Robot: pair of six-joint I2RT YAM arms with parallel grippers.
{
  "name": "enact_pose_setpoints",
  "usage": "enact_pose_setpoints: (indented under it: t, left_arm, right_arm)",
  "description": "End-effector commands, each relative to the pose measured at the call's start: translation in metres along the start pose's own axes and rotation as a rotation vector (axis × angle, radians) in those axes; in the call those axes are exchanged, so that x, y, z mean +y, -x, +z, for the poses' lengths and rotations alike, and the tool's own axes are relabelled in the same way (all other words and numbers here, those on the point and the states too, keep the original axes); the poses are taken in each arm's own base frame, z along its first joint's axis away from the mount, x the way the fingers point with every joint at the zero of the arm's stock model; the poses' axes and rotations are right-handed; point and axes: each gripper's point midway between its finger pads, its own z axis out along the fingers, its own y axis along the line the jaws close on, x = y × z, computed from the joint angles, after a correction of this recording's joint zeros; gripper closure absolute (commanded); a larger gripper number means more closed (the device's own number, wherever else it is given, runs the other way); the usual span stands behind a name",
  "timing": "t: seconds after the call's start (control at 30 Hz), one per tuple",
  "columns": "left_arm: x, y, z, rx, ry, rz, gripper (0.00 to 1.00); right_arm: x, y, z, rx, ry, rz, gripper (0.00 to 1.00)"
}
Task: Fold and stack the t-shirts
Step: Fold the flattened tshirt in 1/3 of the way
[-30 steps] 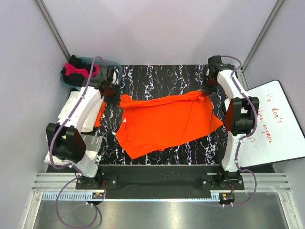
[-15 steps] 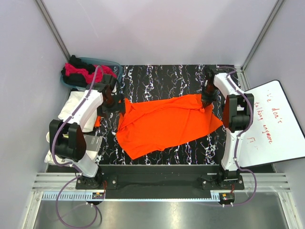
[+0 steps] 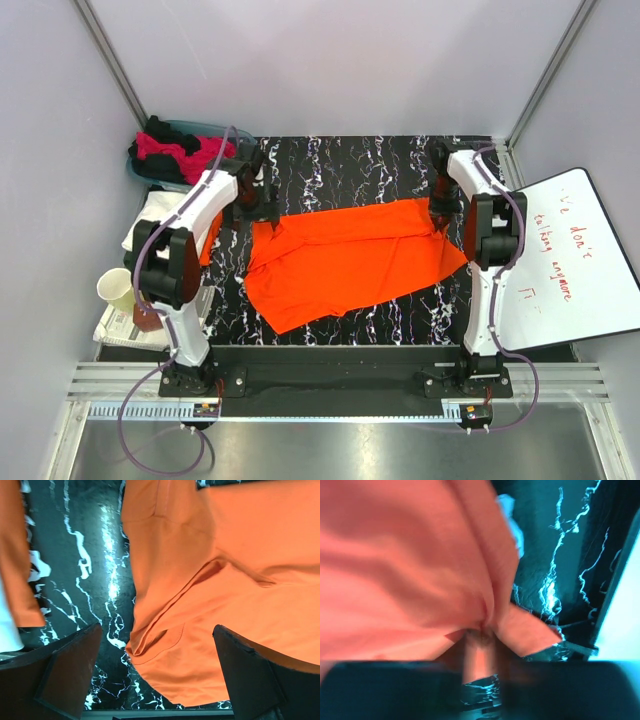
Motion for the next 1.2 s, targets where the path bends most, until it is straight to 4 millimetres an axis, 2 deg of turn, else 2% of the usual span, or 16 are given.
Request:
enact_pose_setpoints:
  t: [0.0,0.23,0.33,0.47,0.53,0.57,0.6,0.63,0.73,0.8,0.87,1.0,1.07,1.1,1.13,1.17]
  left_arm:
    - [-0.012,0.018,-0.011,-0.055,-0.023,0.010,0.01]
    - [-0.023,0.045,-0.011,-0.098,-0.048,0.020,0.01]
    - [-0.027,0.056,-0.004,-0.101,-0.047,0.020,0.01]
    - [-0.032,0.063,0.015,-0.074,-0.043,0.015,0.01]
    - [-0.034,0.065,0.025,-0.052,-0.037,0.012,0.01]
    - [-0.034,0.065,0.028,-0.043,-0.035,0.014,0.01]
    - [-0.034,0.064,0.034,-0.028,-0.030,0.016,0.01]
    - [-0.035,0.065,0.034,-0.030,-0.030,0.017,0.01]
    - [-0.037,0.070,0.030,-0.042,-0.041,0.030,0.01]
    - [-0.036,0.072,0.029,-0.046,-0.043,0.043,0.01]
    - [-0.035,0.071,0.032,-0.039,-0.041,0.051,0.01]
    - [-0.032,0.064,0.040,-0.007,-0.036,0.066,0.01]
    - [-0.032,0.063,0.036,-0.009,-0.044,0.071,0.01]
    - [-0.032,0.063,0.034,-0.012,-0.047,0.075,0.01]
    - [-0.032,0.064,0.032,-0.016,-0.051,0.080,0.01]
    - [-0.031,0.066,0.027,-0.029,-0.055,0.090,0.01]
  right_arm:
    - [-0.020,0.005,-0.009,0.000,-0.071,0.039,0.01]
    - [-0.008,0.040,-0.062,-0.203,0.046,0.028,0.00]
    - [0.003,0.045,-0.063,-0.226,0.107,0.014,0.00]
    - [0.028,0.049,-0.055,-0.191,0.224,-0.012,0.00]
    - [0.038,0.052,-0.057,-0.192,0.272,-0.016,0.06]
    - [0.047,0.051,-0.054,-0.170,0.314,-0.025,0.15]
    - [0.052,0.050,-0.055,-0.164,0.339,-0.031,0.33]
    - [0.058,0.051,-0.057,-0.167,0.359,-0.038,0.99]
    - [0.084,0.043,-0.055,-0.145,0.405,-0.101,1.00]
    - [0.091,0.041,-0.049,-0.135,0.396,-0.114,1.00]
    - [0.102,0.037,-0.036,-0.114,0.360,-0.142,1.00]
    - [0.105,0.033,-0.015,-0.049,0.245,-0.165,1.00]
    - [0.105,0.044,-0.005,-0.064,0.198,-0.152,1.00]
    - [0.104,0.048,-0.007,-0.072,0.185,-0.140,1.00]
    - [0.099,0.048,0.010,-0.048,0.130,-0.122,1.00]
    - [0.097,0.048,0.015,-0.039,0.109,-0.117,1.00]
